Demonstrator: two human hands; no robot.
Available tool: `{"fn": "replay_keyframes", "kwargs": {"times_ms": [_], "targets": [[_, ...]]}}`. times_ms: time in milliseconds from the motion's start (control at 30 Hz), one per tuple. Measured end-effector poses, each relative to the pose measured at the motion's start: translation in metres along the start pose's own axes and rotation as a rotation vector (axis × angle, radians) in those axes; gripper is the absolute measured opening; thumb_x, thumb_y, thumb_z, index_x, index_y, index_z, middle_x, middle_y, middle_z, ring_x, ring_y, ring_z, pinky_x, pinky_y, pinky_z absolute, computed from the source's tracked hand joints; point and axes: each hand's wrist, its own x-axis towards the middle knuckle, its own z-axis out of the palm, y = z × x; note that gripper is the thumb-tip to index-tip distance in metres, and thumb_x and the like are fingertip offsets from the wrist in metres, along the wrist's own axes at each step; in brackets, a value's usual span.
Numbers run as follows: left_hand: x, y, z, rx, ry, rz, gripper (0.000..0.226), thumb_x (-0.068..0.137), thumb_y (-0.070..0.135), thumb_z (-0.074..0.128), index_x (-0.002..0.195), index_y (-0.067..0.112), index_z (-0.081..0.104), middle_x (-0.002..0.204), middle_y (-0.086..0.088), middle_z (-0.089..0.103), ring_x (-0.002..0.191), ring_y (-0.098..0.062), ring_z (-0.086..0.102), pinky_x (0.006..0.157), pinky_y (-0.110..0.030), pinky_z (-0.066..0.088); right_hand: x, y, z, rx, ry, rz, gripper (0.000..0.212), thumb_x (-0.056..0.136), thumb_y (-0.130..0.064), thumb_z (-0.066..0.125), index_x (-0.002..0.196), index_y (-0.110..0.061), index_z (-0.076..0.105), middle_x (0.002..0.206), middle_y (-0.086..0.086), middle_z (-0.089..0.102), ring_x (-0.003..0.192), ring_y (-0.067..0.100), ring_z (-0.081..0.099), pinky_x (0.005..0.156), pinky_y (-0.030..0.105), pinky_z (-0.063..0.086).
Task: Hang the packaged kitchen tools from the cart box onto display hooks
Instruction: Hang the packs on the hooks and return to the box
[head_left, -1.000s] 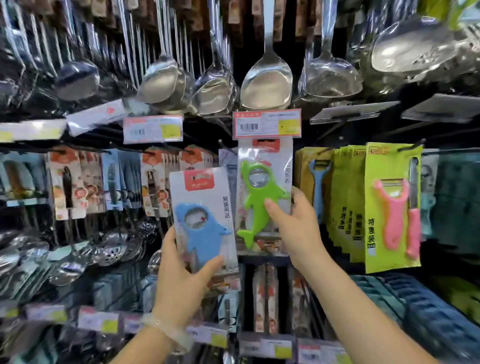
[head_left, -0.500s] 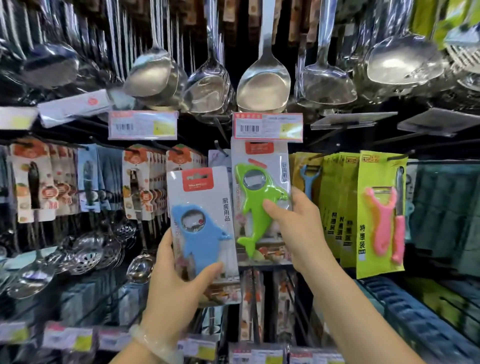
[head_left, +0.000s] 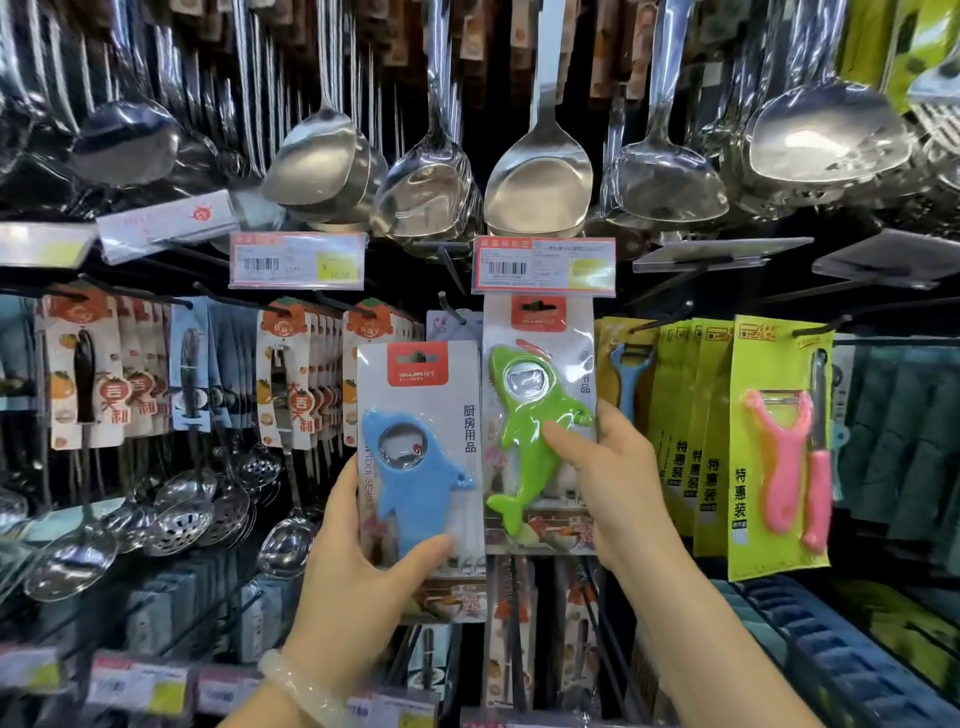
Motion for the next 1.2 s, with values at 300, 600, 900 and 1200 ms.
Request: {"fn": "replay_keyframes", "kwargs": {"times_ms": [300, 600, 900, 1200], "targets": [[0.000, -0.002, 0.001, 0.006, 0.009, 0.002, 0.090, 0.057, 0.017, 0.078, 0.136, 0.036, 0.039, 0.124, 0.017, 0.060, 0.111, -0.005, 0.060, 0.095, -0.037, 0.051, -0.002, -0.006, 0.003, -0.167, 0.028, -0.058, 0.025, 0.087, -0.011, 0.061, 0.094, -0.034, 0.058, 0.094, -0.012, 0.070, 0.087, 0.002, 0.067, 0.083, 0.028, 0.055], [-0.003, -0.002, -0.004, 0.027, 0.046, -0.007, 0.083, 0.055, 0.020, 0.078, 0.126, 0.043, 0.042, 0.118, 0.023, 0.062, 0.109, 0.001, 0.060, 0.097, -0.034, 0.048, -0.006, -0.023, -0.001, -0.151, -0.028, -0.064, 0.069, 0.088, -0.013, 0.062, 0.142, -0.039, 0.029, 0.142, -0.010, 0.044, 0.122, 0.012, 0.053, 0.100, 0.033, 0.045], [-0.005, 0.000, -0.009, 0.067, 0.051, -0.035, 0.080, 0.069, 0.004, 0.077, 0.117, 0.055, 0.038, 0.117, 0.027, 0.057, 0.108, 0.002, 0.058, 0.100, -0.034, 0.046, 0.017, -0.015, -0.003, -0.267, -0.009, -0.007, 0.054, 0.090, -0.011, 0.057, 0.141, -0.021, 0.040, 0.140, -0.010, 0.042, 0.120, 0.008, 0.049, 0.102, 0.027, 0.043], [0.003, -0.009, -0.003, 0.067, 0.004, -0.017, 0.083, 0.070, -0.002, 0.075, 0.131, 0.041, 0.037, 0.123, 0.023, 0.056, 0.105, 0.009, 0.058, 0.075, -0.006, 0.050, 0.068, 0.024, 0.000, -0.757, -0.033, 0.211, 0.060, 0.093, -0.044, 0.047, 0.147, -0.031, 0.024, 0.153, 0.009, 0.017, 0.136, 0.030, 0.031, 0.111, 0.041, 0.032]]}}
